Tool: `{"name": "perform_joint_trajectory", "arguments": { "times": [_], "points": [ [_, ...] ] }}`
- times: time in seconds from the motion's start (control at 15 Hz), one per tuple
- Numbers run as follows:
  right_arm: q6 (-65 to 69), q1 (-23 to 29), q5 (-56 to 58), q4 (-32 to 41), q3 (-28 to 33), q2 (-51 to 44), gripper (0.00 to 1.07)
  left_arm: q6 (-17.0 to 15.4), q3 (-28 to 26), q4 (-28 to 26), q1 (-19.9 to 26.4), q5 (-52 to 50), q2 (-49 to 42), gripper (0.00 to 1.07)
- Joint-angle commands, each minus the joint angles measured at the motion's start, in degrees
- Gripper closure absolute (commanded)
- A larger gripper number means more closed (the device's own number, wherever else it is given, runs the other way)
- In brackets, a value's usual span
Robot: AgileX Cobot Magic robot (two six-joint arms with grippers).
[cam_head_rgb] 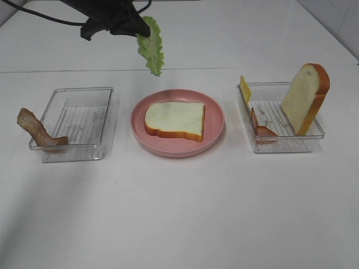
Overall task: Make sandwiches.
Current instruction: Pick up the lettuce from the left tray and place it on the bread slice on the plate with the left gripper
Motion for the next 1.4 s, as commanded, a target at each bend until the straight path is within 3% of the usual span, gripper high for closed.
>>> {"name": "perform_joint_trajectory", "arguments": {
  "times": [0.07, 0.53, 0.73, 1.0, 1.07, 1.2, 1.27, 1.33, 1.4],
  "points": [
    [-0.06, -0.46, -0.34, 0.00, 0.11, -0.80, 0.24, 0.52, -0.17, -3.21, -3.32, -2.12, 2.23, 1.07],
    [-0.06, -0.46, -0.34, 0.00, 0.11, -0.80, 0.24, 2.81, -0.17, -12.66, -6.88, -3.50, 8.48, 1.07],
    [-0.06, -0.46, -0.34, 0.00, 0.11, -0.80, 0.24, 2.81, -0.06, -11.80, -6.82, -0.92, 10.83, 1.07],
    [-0.06, -0.46, -0.34, 0.00, 0.11, -0.80, 0.24, 2.12, -0.11, -6.65, -5.73, 1.26, 11.34, 1.07],
    [-0.06, -0.46, -0.34, 0.00, 0.11, -0.80, 0.24, 0.34, -0.11, -5.44, -5.67, 1.26, 11.34, 1.07],
    [-0.06, -0.46, -0.34, 0.00, 0.11, -0.80, 0.24, -3.84, -0.11, -1.83, -5.67, 0.92, 11.34, 0.96],
    [-0.06, -0.46, -0.34, 0.00, 0.11, -0.80, 0.24, -4.47, -0.11, -0.34, -5.67, 0.97, 11.34, 0.84],
    [-0.06, -0.46, -0.34, 0.00, 0.11, -0.80, 0.24, -5.39, -0.11, 0.63, -5.67, 1.43, 11.23, 0.69],
    [-0.06, -0.46, -0.34, 0.00, 0.11, -0.80, 0.24, -5.39, -0.11, 1.72, -5.67, 1.43, 10.77, 0.44]
  ]
}}
